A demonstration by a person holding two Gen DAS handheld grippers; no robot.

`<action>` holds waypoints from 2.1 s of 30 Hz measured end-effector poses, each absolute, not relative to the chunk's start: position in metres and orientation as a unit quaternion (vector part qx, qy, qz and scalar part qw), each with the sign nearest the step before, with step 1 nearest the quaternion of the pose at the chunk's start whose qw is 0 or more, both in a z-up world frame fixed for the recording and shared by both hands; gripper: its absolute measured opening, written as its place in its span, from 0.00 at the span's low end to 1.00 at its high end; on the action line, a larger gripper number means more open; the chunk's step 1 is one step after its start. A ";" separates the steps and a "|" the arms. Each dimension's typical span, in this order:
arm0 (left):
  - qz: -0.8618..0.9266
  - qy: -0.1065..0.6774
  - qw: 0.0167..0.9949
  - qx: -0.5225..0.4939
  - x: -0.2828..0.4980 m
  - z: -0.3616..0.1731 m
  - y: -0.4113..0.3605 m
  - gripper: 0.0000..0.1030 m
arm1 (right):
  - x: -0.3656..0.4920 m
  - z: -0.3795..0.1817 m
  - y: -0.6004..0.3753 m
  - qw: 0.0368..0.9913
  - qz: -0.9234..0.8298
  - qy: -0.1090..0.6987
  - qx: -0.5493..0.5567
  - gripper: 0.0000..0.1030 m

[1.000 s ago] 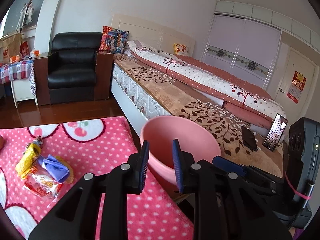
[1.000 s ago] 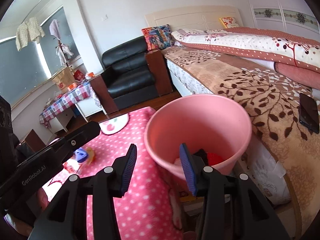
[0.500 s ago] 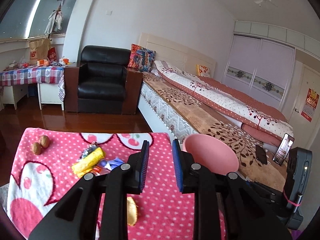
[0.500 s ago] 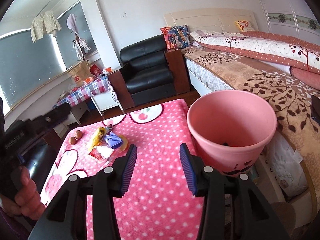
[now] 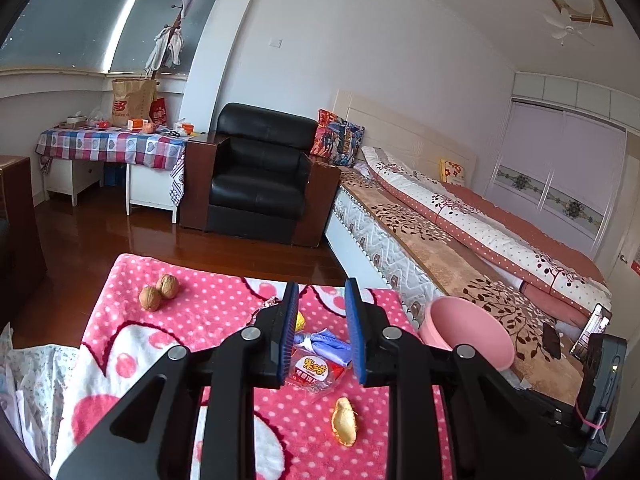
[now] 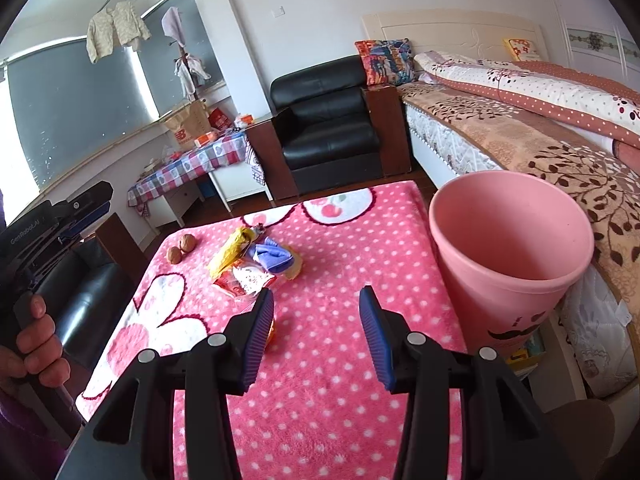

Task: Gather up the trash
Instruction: 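Return both tools to the table toward the yellow wrapper and bottle, then grasp the yellow wrapper with the left tool while the right tool grasps the blue cloth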

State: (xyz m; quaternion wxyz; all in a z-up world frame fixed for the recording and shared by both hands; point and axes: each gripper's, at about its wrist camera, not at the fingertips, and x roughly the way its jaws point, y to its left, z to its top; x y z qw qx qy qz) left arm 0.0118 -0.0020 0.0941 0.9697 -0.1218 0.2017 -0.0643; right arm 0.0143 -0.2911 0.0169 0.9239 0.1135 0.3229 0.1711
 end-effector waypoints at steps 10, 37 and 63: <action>-0.039 0.215 0.969 -0.116 0.005 0.080 0.018 0.23 | 0.029 0.011 -0.267 0.909 0.211 0.346 0.097 0.43; -0.085 0.391 0.916 0.018 0.136 -0.026 0.007 0.38 | 0.140 -0.010 -0.194 0.867 0.276 0.413 0.052 0.52; -0.066 0.345 0.935 -0.055 0.082 0.004 0.030 0.08 | 0.113 0.001 -0.210 0.879 0.274 0.384 0.073 0.09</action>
